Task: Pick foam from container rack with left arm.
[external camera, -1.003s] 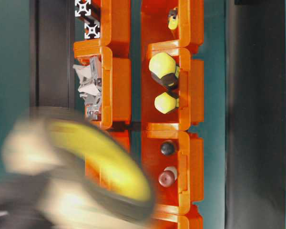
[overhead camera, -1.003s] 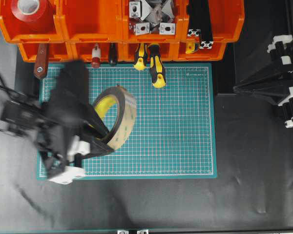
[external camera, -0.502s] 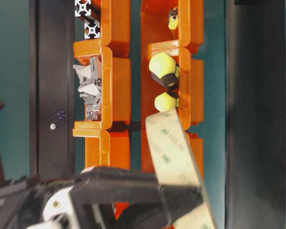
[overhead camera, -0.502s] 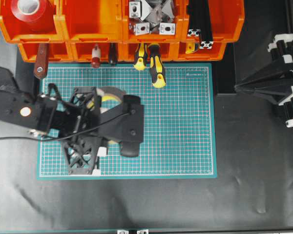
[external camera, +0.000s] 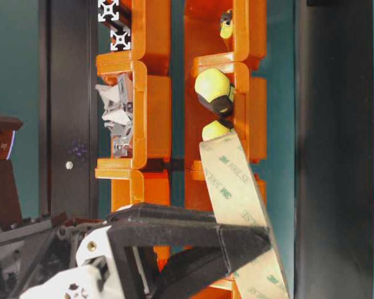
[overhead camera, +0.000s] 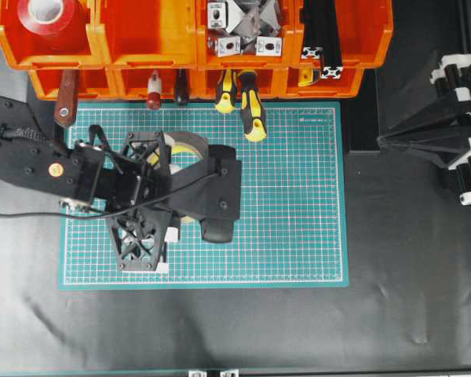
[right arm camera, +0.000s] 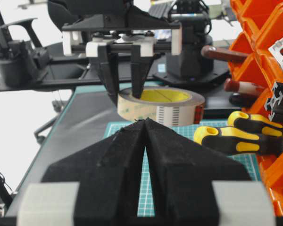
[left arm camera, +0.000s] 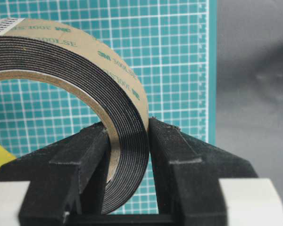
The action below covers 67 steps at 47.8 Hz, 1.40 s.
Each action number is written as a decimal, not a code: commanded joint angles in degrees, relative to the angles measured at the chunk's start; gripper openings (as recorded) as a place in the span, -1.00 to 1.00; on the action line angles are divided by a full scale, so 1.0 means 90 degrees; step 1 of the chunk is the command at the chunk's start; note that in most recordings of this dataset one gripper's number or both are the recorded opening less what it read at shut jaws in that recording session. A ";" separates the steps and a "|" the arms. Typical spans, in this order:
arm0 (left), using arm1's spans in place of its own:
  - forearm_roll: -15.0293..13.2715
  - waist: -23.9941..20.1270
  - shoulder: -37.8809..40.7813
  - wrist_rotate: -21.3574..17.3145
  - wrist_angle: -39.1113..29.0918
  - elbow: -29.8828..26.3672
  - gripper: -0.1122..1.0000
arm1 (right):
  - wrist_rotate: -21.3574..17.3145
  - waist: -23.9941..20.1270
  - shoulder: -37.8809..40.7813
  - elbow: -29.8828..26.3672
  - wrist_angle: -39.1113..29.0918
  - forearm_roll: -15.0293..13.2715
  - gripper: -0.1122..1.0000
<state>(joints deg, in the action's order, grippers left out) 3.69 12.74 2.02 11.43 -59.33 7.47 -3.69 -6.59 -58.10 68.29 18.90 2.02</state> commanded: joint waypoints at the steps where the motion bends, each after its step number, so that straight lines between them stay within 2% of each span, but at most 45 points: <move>1: 0.0029 -0.0059 -0.0117 -0.0059 0.0049 -0.0146 -0.35 | -0.0010 -0.0010 0.0049 -0.0195 0.0098 0.0020 -0.80; 15: 0.0029 -0.0225 -0.0117 -0.0361 0.0020 -0.0078 -0.32 | -0.0010 -0.0010 0.0029 -0.0195 0.0098 0.0020 -0.80; 18: 0.0029 -0.0254 -0.0117 -0.0361 0.0010 -0.0020 -0.05 | -0.0010 -0.0010 0.0039 -0.0195 0.0098 0.0020 -0.80; 23: 0.0020 -0.0293 -0.0127 -0.0352 0.0010 0.0156 0.53 | -0.0020 -0.0010 0.0029 -0.0195 0.0078 0.0029 -0.80; 26: 0.0020 -0.0293 -0.0146 -0.0313 0.0010 0.0234 0.75 | -0.0029 -0.0010 0.0029 -0.0195 0.0068 0.0078 -0.80; 28: 0.0020 -0.0283 -0.0146 -0.0322 0.0010 0.0273 0.83 | -0.0059 -0.0010 0.0029 -0.0195 0.0049 0.0107 -0.80; 36: 0.0020 -0.0225 -0.0312 -0.0313 0.0010 0.0371 0.84 | -0.0244 -0.0010 -0.0029 -0.0195 -0.0098 0.0127 -0.80; 45: 0.0020 -0.0176 -0.0625 -0.0244 0.0059 0.0439 0.84 | -0.0244 -0.0010 -0.0029 -0.0205 -0.0117 0.0137 -0.80; 55: 0.0020 -0.0117 -0.1035 -0.0186 0.0098 0.0781 0.84 | -0.0244 -0.0010 -0.0029 -0.0205 -0.0127 0.0137 -0.80; 67: 0.0020 0.0195 -0.1787 -0.0176 0.0635 0.1064 0.83 | -0.0234 -0.0010 -0.0225 -0.0283 -0.0195 0.0117 -0.80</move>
<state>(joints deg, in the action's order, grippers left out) 3.69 13.89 -9.76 9.84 -55.90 17.05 -5.80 -6.59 -59.68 68.03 17.49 3.08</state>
